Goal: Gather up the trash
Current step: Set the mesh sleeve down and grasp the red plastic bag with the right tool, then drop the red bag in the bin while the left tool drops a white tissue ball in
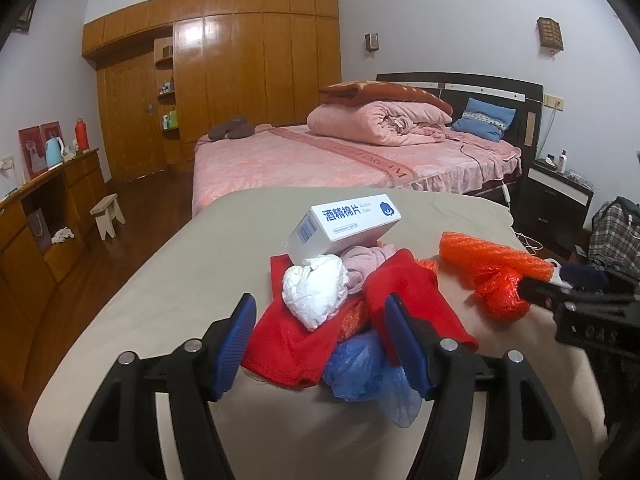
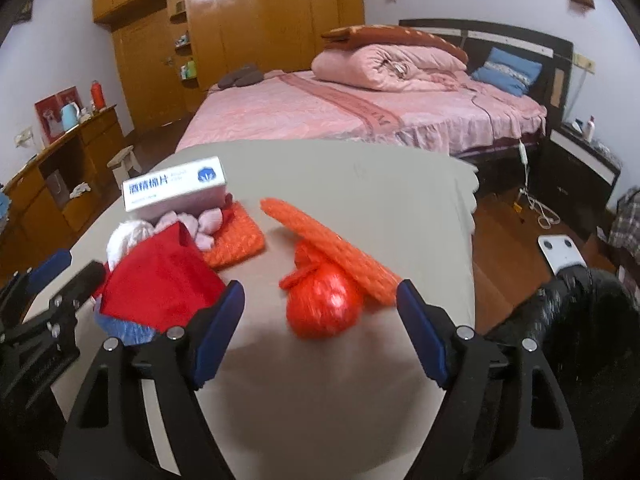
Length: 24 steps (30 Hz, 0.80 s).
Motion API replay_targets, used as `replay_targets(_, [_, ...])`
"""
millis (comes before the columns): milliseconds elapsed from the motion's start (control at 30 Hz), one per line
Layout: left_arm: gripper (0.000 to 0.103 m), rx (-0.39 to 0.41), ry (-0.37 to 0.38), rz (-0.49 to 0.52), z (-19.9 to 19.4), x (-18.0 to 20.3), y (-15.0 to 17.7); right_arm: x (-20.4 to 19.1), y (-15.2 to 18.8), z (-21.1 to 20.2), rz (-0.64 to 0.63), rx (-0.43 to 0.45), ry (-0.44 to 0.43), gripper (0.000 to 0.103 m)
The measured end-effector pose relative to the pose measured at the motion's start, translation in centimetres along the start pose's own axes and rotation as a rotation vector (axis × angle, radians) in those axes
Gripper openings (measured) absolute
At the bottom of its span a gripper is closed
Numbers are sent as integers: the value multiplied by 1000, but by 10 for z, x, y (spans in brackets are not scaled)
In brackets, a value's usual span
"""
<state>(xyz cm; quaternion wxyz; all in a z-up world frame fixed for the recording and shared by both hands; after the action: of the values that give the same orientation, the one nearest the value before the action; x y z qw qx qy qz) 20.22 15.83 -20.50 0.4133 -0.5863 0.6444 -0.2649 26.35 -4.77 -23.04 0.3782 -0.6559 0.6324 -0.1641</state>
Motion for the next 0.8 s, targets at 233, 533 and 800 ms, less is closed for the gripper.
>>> replay_targets(233, [66,-9,-1,3,3,0,0,4,25,19,43,-80,0,69])
replay_targets(533, [66,-15,-4,3,9,-3,0,10,16,59,105,-128,38,70])
replay_targets(800, [65,-5,-16,-11,23,-14,-10,0,19,57,72,-124,14,45])
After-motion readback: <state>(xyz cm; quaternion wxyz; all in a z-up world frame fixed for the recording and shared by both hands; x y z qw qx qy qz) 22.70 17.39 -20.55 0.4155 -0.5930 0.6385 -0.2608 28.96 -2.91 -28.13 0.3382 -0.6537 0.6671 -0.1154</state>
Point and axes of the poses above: each gripper's, at about its wrist camera, not at the fingertips, and z roughly the way its jaws point, x to its right, y to its underside, the point moved 10 cm from there along z, roughly the way its jaws point, and after that the axes turned 13 degrees about z, right-handed, at the moved point
